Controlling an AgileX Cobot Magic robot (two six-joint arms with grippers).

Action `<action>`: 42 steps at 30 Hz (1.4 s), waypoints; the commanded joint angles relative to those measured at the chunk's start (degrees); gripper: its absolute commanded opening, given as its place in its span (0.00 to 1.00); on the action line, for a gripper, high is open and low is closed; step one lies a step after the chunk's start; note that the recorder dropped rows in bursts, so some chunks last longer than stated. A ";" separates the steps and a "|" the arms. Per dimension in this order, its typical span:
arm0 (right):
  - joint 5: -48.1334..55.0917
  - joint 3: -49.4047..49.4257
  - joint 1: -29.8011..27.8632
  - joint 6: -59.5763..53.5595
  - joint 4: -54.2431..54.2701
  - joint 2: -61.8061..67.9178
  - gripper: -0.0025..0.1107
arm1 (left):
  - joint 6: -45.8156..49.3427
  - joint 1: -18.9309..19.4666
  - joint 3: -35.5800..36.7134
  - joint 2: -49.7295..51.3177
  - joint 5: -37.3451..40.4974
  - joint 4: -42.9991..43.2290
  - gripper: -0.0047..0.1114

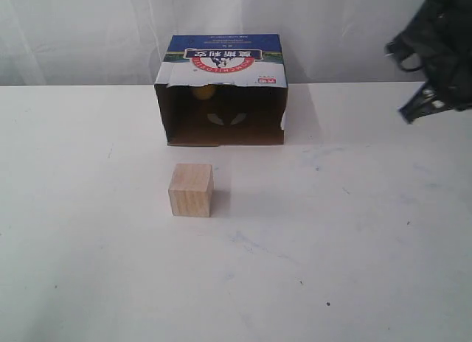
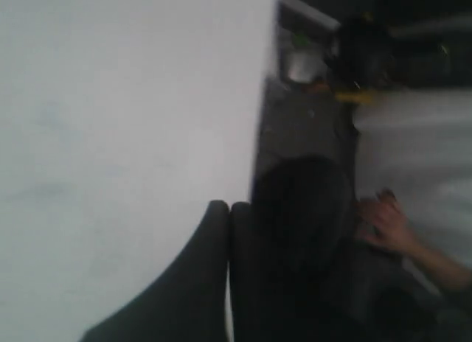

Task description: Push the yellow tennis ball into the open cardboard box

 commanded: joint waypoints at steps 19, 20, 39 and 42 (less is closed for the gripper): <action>-18.77 0.05 -13.96 -16.14 40.24 -29.93 0.02 | -0.08 -0.17 0.15 -0.26 -0.04 -0.84 0.04; -18.91 0.05 -13.96 -16.64 40.24 -32.06 0.02 | -0.08 -0.17 0.15 -0.26 -0.04 -0.84 0.04; -19.29 17.88 -4.06 -20.29 42.59 -78.51 0.02 | -0.08 -0.17 0.15 -0.26 -0.04 -0.84 0.04; -20.42 22.08 -1.88 -20.72 42.14 -84.87 0.02 | -0.08 -0.17 0.15 -0.26 -0.04 -0.84 0.04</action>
